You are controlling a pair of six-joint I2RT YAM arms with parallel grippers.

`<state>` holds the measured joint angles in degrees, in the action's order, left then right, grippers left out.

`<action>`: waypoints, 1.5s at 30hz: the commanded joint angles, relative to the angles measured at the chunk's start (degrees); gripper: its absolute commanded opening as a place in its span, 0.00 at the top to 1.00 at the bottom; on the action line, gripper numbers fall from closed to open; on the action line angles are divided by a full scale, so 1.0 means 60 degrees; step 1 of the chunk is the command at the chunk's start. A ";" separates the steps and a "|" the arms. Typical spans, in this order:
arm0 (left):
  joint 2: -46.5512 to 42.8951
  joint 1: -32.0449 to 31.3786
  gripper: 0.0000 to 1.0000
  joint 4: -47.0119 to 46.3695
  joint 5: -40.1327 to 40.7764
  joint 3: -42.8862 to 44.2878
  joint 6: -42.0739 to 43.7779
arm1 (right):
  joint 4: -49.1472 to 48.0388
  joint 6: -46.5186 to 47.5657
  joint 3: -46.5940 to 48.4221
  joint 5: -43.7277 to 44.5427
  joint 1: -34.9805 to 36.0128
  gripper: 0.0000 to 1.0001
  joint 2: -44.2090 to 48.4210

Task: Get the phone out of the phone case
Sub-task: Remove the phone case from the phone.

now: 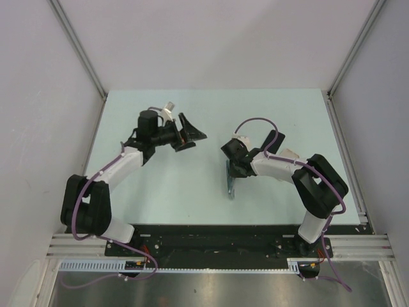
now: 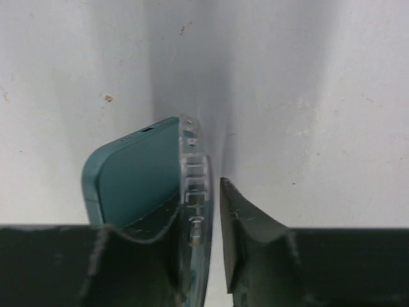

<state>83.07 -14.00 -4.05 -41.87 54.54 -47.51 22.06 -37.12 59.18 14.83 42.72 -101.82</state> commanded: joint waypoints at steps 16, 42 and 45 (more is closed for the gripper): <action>0.1814 -0.2032 0.00 0.0207 0.1279 -0.0302 -0.0695 | -0.0850 -0.0390 -0.1455 -0.1036 0.0116 0.94 -0.1590; 0.2766 -0.3027 0.02 0.2474 0.3489 0.1527 0.0006 | -0.1085 -0.0492 -0.1513 -0.1212 0.0424 1.00 -0.1428; 0.3000 -0.3364 0.02 0.3297 0.4281 0.2173 0.0490 | -0.1099 -0.0492 -0.1513 -0.1227 0.0439 1.00 -0.1399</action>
<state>100.03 -31.62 10.35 -23.11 61.36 -48.84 16.56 -36.80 56.40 12.25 42.65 -100.57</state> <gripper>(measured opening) 0.985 0.140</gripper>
